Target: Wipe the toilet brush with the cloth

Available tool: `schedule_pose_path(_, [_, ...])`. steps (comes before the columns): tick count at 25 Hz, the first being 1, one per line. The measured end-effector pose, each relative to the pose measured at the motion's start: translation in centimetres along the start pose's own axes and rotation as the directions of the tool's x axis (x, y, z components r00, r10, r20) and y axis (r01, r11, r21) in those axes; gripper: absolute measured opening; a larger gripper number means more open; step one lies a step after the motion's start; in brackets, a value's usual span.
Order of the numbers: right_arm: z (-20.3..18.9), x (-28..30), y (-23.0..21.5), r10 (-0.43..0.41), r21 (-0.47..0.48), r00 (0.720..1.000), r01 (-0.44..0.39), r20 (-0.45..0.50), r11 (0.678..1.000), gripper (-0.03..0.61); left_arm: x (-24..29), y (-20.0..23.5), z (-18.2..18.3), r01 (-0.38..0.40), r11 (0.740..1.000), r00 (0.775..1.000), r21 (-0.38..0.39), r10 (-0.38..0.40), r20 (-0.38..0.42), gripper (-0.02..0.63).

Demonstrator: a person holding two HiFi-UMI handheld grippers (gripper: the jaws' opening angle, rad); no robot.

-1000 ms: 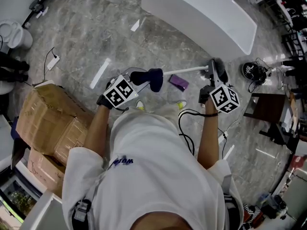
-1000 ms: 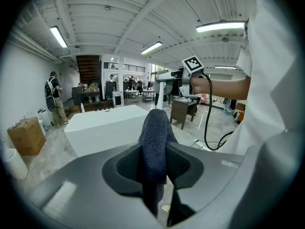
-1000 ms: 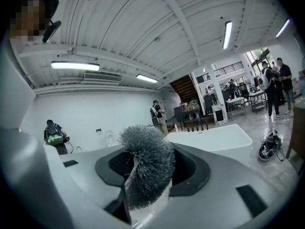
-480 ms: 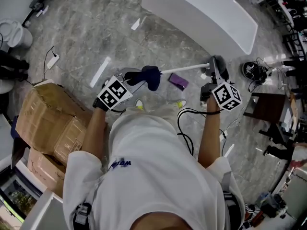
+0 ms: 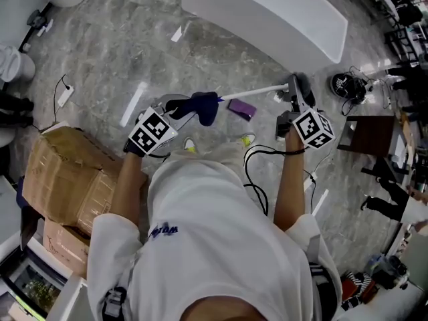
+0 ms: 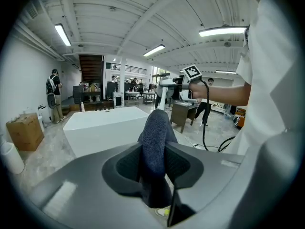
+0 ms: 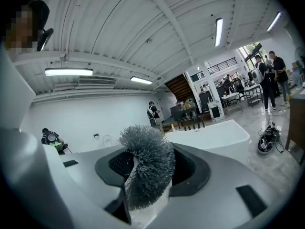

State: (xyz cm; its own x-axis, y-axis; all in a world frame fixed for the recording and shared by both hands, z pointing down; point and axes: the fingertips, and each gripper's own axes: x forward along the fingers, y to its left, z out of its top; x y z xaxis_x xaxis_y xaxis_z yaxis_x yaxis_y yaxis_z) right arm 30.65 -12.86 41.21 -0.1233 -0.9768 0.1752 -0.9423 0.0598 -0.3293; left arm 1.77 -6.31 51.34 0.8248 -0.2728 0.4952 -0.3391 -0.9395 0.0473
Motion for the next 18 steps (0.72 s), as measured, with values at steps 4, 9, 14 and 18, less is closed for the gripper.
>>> schedule_pose_path(4, [0.8,-0.5,-1.7,-0.028,0.005,1.000,0.027,0.011,1.000,0.207,0.3,0.2,0.5,-0.002,1.000,1.000,-0.015,0.002,0.016,0.107])
schedule_pose_path(9, [2.3,-2.3,-7.5,-0.215,0.042,0.975,0.213,0.053,0.976,0.207,-2.1,4.9,-1.1,-0.176,0.975,0.984,-0.133,0.178,0.005,0.035])
schedule_pose_path(14, [2.1,-2.6,-7.4,-0.269,0.028,0.959,0.268,0.091,0.963,0.207,-4.0,8.5,-1.4,-0.332,0.914,0.938,-0.235,0.345,0.018,0.035])
schedule_pose_path(18, [2.4,-2.0,-5.2,-0.283,-0.084,0.952,0.294,0.118,0.952,0.210,-5.5,9.9,-0.5,-0.458,0.831,0.869,-0.315,0.494,0.040,0.035])
